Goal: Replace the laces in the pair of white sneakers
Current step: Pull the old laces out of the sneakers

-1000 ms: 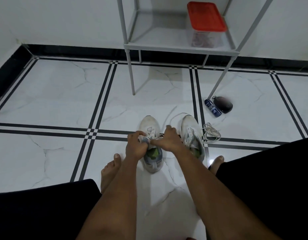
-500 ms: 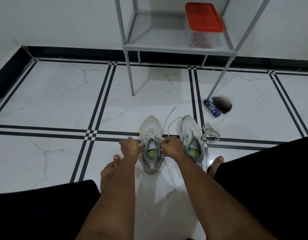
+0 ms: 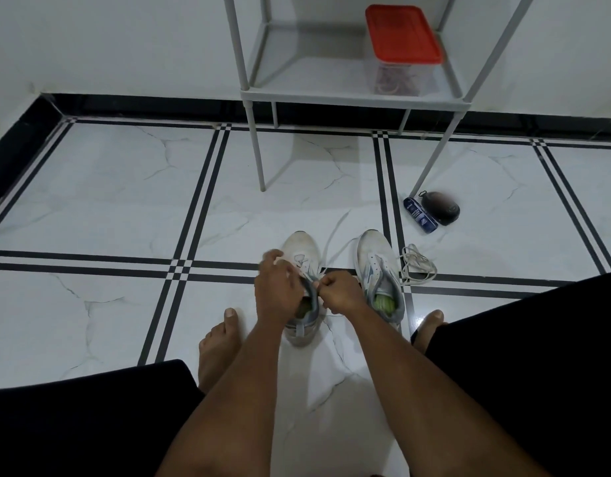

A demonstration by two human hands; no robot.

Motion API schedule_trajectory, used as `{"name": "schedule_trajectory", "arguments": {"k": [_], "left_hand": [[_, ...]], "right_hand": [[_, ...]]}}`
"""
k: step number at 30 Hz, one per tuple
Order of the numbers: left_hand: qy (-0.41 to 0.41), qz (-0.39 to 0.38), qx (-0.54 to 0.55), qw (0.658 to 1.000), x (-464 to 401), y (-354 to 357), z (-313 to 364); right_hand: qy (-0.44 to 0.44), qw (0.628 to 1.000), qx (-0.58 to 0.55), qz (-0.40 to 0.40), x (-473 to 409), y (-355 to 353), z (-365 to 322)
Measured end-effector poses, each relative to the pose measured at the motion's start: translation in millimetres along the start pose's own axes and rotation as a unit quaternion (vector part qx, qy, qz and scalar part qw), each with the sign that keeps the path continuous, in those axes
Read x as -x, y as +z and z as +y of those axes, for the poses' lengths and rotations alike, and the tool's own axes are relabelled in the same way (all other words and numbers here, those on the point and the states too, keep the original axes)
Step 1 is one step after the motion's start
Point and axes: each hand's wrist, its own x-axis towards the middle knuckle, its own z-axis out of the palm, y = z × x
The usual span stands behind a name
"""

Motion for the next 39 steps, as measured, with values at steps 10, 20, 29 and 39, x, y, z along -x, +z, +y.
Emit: {"name": "schedule_trajectory", "arguments": {"k": [10,20,29,39], "left_hand": [[-0.079,0.071,0.003,0.994,-7,-29,-5],[0.097,-0.1,-0.107,0.984,-1,-8,-2],[0.144,-0.114,-0.177,0.967,7,2,4],[-0.537,0.2,0.144,0.807,-43,-44,-27]], "right_hand": [[-0.013,1.0,0.027,0.009,0,-1,-4],[-0.008,1.0,0.023,-0.002,1,-1,-4],[-0.005,1.0,0.022,0.006,3,3,-2],[0.005,0.999,0.034,0.012,0,3,6]]}}
